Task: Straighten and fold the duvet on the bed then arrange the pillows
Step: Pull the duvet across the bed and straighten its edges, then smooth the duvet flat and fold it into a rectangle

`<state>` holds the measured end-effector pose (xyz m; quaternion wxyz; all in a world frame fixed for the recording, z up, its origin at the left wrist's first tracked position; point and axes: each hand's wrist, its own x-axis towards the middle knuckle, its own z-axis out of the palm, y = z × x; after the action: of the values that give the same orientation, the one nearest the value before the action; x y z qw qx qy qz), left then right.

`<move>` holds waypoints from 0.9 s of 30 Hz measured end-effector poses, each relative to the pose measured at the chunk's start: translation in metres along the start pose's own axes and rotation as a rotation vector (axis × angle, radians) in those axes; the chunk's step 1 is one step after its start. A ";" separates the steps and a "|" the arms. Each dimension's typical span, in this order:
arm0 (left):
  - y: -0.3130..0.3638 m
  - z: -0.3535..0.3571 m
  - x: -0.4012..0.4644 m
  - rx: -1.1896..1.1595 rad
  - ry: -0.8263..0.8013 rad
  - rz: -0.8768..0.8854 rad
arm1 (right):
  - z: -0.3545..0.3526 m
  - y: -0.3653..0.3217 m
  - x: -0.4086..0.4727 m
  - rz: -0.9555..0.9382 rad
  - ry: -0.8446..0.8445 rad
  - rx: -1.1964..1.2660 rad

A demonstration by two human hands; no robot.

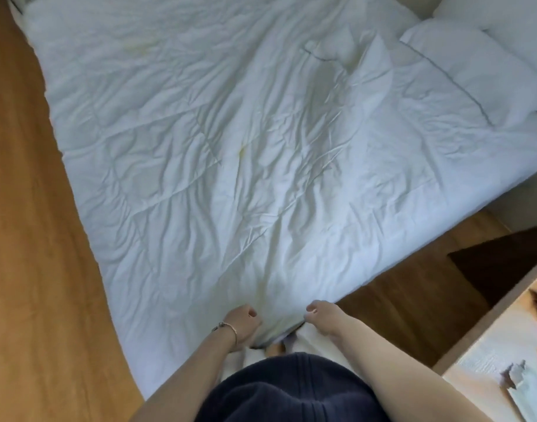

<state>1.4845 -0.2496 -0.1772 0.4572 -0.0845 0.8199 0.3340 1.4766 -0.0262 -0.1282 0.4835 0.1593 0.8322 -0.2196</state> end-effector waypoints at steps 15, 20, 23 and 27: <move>0.165 0.007 0.067 -0.340 0.234 -0.173 | -0.199 -0.021 0.096 -0.274 -0.081 -0.373; 0.219 0.045 0.081 -0.474 0.319 -0.249 | -0.252 0.009 0.109 -0.294 -0.180 -0.574; 0.239 0.059 0.083 -0.486 0.356 -0.241 | -0.262 0.027 0.112 -0.255 -0.282 -0.732; 0.248 0.051 0.087 -0.490 0.402 -0.254 | -0.268 0.037 0.125 -0.187 -0.284 -0.701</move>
<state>1.3602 -0.0135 -0.1491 0.2907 -0.3574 0.7720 0.4380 1.2374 0.1509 -0.1287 0.5967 -0.1240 0.7926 0.0152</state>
